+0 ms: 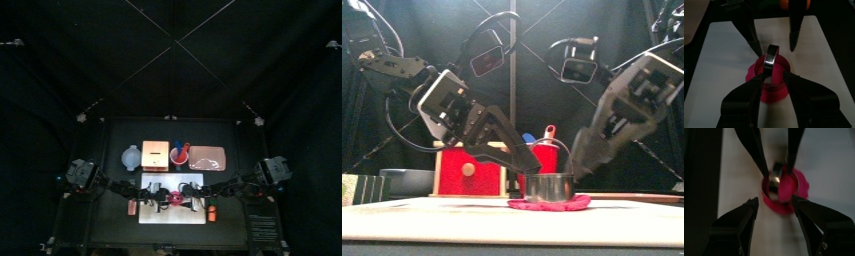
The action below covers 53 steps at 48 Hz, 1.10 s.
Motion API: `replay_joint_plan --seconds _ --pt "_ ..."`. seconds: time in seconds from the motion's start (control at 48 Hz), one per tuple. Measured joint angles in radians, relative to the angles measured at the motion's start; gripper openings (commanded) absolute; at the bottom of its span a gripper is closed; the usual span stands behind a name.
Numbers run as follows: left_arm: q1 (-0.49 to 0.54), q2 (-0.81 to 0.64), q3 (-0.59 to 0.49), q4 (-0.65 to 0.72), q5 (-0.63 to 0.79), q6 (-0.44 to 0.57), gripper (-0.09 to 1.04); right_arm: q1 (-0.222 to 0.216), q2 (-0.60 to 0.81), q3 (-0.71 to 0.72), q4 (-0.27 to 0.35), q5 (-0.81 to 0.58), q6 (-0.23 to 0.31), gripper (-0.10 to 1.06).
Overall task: Get the cutter from the drawer then cut the dough then place the extra dough in the bowl
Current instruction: Cut the dough
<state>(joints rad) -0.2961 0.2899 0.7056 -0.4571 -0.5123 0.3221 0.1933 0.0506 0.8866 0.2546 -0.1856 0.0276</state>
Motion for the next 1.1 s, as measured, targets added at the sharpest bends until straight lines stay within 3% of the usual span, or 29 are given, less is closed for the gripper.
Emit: replay_joint_plan --seconds 0.458,0.688,0.938,1.104 --pt "-0.014 -0.103 0.005 0.005 -0.015 0.058 0.77 -0.020 -0.003 -0.023 -0.014 0.021 0.003 0.89" --pt "-0.029 -0.161 0.067 -0.015 -0.018 0.084 0.75 -0.021 -0.005 -0.052 -0.025 0.081 0.003 0.89" --pt "-0.029 -0.163 0.127 -0.058 -0.086 0.087 0.59 -0.023 -0.040 -0.080 -0.049 0.156 0.005 0.89" --pt "-0.029 -0.103 0.126 -0.071 -0.140 0.089 0.56 -0.037 -0.078 -0.100 -0.063 0.192 0.006 0.89"
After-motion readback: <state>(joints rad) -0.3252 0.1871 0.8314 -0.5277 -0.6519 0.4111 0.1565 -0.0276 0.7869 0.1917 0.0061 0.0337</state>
